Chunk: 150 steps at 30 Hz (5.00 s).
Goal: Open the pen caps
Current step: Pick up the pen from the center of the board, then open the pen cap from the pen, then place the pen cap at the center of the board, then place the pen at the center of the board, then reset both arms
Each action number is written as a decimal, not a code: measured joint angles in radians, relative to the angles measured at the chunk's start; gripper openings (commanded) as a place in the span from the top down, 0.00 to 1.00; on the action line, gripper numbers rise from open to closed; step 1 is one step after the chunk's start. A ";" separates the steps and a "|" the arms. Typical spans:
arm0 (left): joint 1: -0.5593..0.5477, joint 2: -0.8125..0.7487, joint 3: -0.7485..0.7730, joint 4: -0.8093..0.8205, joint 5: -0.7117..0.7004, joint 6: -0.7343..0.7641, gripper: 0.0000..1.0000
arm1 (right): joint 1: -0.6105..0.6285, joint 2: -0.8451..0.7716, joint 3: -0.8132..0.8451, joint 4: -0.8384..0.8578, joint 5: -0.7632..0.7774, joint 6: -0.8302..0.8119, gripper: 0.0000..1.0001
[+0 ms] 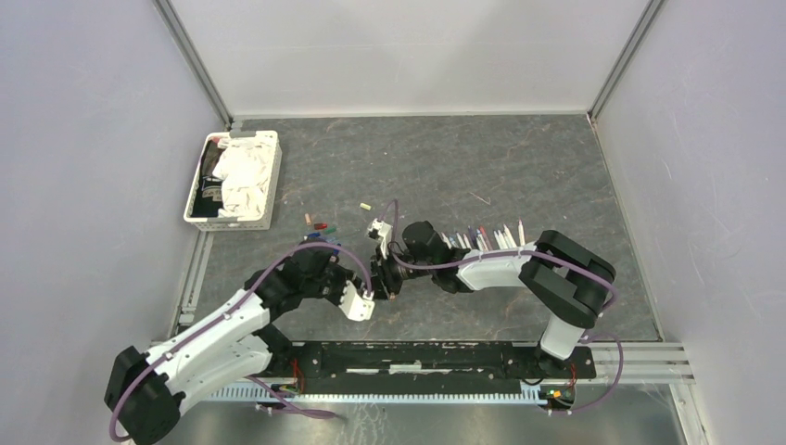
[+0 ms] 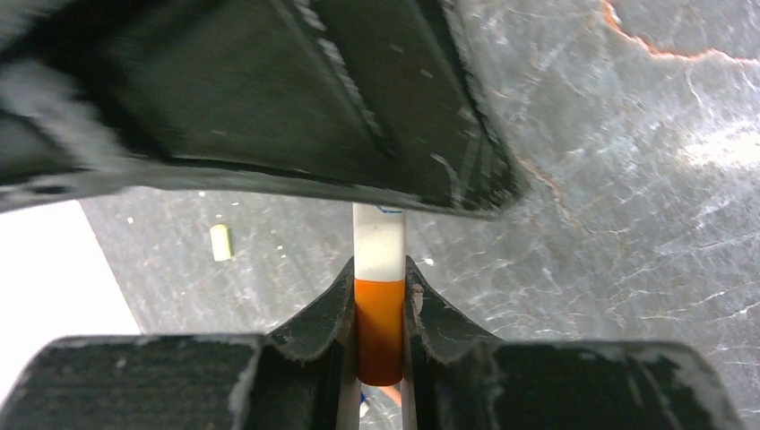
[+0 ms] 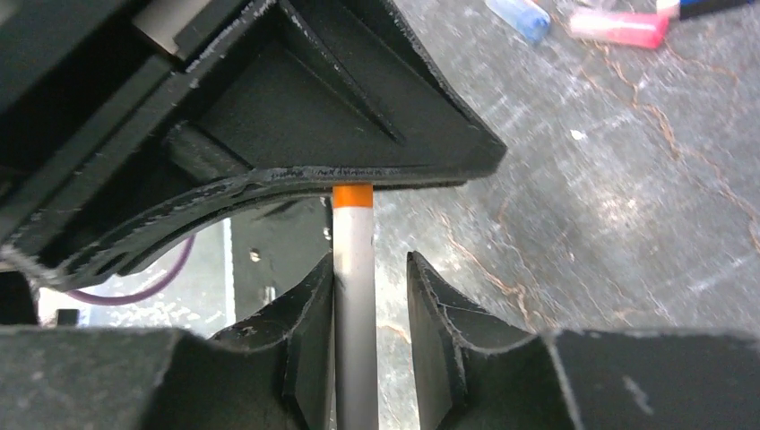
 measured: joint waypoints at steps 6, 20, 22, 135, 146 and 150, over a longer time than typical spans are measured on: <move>-0.001 -0.025 0.087 -0.068 0.011 -0.046 0.98 | -0.001 -0.033 -0.003 0.077 -0.038 0.086 0.77; -0.003 -0.077 0.113 -0.124 0.037 -0.031 0.98 | -0.012 -0.107 0.099 -0.150 -0.059 0.008 0.81; -0.003 -0.082 0.116 -0.132 0.036 -0.031 0.98 | -0.012 -0.107 0.110 -0.168 -0.062 0.003 0.95; 0.767 0.520 0.278 0.454 -0.080 -1.164 0.00 | -0.786 -0.549 -0.454 -0.204 1.329 -0.264 0.02; 0.767 0.574 -0.058 1.041 -0.053 -1.244 0.00 | -0.819 -0.507 -0.679 0.245 1.345 -0.412 0.02; 0.767 0.583 -0.108 1.185 -0.053 -1.270 0.00 | -0.819 -0.483 -0.720 0.359 1.305 -0.457 0.02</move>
